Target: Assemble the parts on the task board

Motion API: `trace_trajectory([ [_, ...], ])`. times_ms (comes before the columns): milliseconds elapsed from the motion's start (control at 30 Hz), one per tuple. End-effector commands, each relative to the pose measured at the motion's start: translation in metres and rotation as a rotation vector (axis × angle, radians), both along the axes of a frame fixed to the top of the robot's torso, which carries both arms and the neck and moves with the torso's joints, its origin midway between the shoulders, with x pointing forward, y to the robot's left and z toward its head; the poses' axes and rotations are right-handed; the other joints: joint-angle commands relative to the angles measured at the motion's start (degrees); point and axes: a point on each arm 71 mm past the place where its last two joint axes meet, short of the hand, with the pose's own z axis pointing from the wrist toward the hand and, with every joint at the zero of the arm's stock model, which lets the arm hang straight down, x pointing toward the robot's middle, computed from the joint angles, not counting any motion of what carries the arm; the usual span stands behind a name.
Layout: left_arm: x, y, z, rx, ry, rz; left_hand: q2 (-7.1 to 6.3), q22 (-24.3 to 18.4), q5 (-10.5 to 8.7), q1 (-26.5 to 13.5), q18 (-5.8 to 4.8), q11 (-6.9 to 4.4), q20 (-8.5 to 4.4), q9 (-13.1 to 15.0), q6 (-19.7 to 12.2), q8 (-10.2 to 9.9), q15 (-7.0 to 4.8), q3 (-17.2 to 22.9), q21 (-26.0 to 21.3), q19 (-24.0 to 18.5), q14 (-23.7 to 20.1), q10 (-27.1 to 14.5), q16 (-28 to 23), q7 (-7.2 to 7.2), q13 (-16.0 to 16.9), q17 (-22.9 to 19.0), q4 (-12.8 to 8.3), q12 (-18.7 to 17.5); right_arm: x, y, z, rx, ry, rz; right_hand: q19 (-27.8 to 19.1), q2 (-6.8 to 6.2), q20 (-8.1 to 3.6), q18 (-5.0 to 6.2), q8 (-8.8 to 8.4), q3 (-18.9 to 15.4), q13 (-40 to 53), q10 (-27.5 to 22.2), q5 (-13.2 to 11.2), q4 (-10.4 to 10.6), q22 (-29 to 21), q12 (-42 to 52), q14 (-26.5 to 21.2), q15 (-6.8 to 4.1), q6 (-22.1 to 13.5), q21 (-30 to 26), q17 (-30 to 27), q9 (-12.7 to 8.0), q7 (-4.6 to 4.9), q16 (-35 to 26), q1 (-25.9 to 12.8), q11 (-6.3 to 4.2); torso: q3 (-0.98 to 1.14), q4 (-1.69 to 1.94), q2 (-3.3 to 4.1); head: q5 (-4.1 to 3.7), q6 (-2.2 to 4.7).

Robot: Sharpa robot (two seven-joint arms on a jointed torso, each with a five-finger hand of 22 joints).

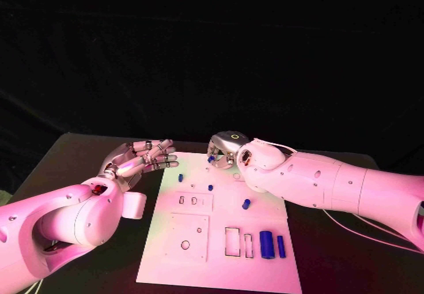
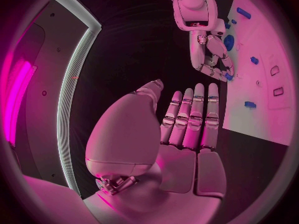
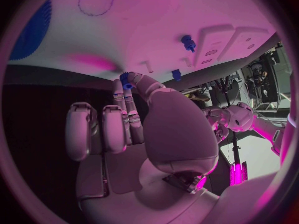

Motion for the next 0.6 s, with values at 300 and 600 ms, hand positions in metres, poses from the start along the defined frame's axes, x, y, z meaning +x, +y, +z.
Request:
trace_trajectory([
  [300, -0.001, -0.002, 0.003, -0.011, -0.015, -0.016, -0.06, 0.1, -0.2, 0.7, 1.03, 0.33, 0.02, 0.0, 0.0, -0.3, 0.0, 0.0, 0.3, 0.1, -0.4, -0.1, -0.3, 0.34, -0.1, 0.0, -0.4, -0.3, -0.001, 0.002, -0.002, -0.003, -0.014, -0.004, -3.6, -3.24, 1.88, 0.09, -2.26, -1.0, -2.2, -8.4, -3.9, 1.7, -4.5, 0.0, 1.6, 2.08, -9.3, -3.5, -4.3, -1.8, 1.39, -2.2, -2.8, 1.94, -0.09, 0.13, 0.04, -0.06, 0.08],
  [600, 0.0, 0.001, 0.003, -0.009, -0.015, -0.01, -0.02, 0.1, -0.19, 0.8, 1.03, 0.34, 0.02, 0.0, 0.0, -0.3, 0.01, 0.0, 0.3, 0.0, -0.4, -0.1, -0.4, 0.34, -0.1, 0.0, -0.5, -0.4, -0.013, -0.011, 0.002, 0.028, -0.029, 0.002, -3.3, -3.3, 1.92, 0.03, -1.88, -2.2, -2.1, -8.1, -2.7, 2.1, -4.1, 0.5, 1.7, 1.93, -9.2, -3.4, -4.2, -1.8, 1.18, -2.0, -2.7, 1.78, -0.06, 0.07, -0.02, -0.09, 0.24],
])
